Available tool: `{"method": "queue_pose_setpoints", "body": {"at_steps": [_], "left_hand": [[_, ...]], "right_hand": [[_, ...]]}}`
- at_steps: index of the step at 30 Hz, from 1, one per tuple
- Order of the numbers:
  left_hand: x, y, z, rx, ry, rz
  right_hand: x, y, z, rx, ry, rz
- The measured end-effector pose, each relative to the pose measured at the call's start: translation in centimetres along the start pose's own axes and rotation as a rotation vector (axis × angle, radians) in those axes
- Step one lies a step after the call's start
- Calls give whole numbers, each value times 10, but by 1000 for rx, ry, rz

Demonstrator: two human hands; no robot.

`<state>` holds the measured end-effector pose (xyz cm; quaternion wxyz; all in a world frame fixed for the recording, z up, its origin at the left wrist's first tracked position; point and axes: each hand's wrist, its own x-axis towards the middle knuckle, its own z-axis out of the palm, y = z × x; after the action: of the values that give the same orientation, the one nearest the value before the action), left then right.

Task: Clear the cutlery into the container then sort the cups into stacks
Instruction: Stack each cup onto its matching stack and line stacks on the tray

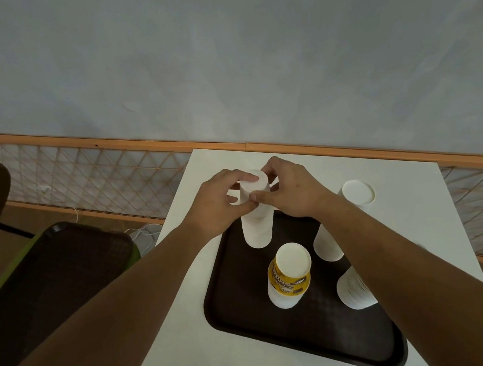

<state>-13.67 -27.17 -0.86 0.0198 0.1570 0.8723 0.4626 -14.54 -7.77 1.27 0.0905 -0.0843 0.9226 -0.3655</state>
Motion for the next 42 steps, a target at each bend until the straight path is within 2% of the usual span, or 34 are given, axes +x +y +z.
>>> {"method": "queue_pose_setpoints", "body": {"at_steps": [9,15,21,24,30,35,42], "left_hand": [[5,9,4,132,32,-8],[9,19,9,224,-1,-69],[8,32,7,248,-6,-150],[1,32,5,251,-3,-174],[-13,36,3,270,-28,-168],[-22,35,-7,283,-56,-174],[-38,34,-13,259,-49,-158]], "right_hand": [[-11,-13,-11,52,-97,63],[-63,-37,-39,212,98,38],[-126,-26,-36,369,158,29],[-159,-17,-21,539,176,37],[-180,-8,28,268,196,103],[-169,-5,46,160,290,40],[-152,6,42,80,233,6]]}}
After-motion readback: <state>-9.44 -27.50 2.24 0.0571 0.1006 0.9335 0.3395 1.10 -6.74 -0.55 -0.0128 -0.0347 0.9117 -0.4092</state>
